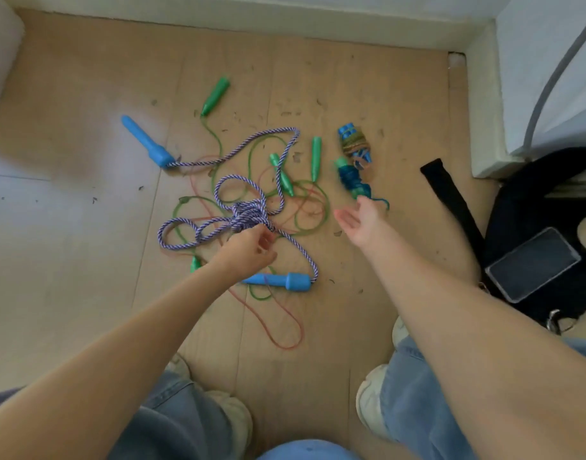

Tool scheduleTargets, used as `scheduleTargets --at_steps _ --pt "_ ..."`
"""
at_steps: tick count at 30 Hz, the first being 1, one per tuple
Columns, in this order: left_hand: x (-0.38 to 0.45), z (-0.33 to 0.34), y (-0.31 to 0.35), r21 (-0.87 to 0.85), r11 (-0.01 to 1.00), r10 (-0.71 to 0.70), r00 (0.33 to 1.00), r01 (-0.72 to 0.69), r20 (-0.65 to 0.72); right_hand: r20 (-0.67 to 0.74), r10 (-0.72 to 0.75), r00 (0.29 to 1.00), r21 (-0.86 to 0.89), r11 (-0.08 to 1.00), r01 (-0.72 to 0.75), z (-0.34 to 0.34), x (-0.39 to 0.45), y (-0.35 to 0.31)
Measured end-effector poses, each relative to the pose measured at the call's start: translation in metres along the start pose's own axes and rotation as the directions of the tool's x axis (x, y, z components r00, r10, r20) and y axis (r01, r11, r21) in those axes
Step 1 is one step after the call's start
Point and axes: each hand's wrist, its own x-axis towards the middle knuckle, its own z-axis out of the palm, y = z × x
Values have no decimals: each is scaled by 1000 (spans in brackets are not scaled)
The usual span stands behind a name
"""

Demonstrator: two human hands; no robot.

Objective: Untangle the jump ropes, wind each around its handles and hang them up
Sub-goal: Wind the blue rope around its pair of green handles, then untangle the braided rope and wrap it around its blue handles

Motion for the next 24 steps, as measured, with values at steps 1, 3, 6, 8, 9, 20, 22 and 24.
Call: scheduleTargets --at_steps 1,3,6,8,9,20,22,24 --pt "-1 7 -6 100 995 12 999 -16 42 -37 18 999 -31 999 -19 -5 4 7" --pt "-3 17 -17 240 970 22 998 -34 51 -66 3 998 -141 990 -13 -11 4 23" --pt "3 12 -22 225 974 34 978 13 -204 98 -97 990 -460 878 132 -3 -3 46" --pt "12 4 -25 238 970 47 930 44 -363 233 -116 966 -589 773 235 12 -9 56" --pt "18 0 -27 280 958 54 921 61 -385 279 -109 954 -620 738 266 21 -11 58" --pt "35 -76 4 243 965 136 979 -95 -155 627 -189 756 -658 392 643 53 -29 47" --pt "15 -108 24 239 962 164 977 -128 -138 663 -226 714 -623 362 693 62 -52 32" --pt "-10 -139 46 240 960 190 968 -148 -162 718 -242 653 -552 372 746 70 -83 14"
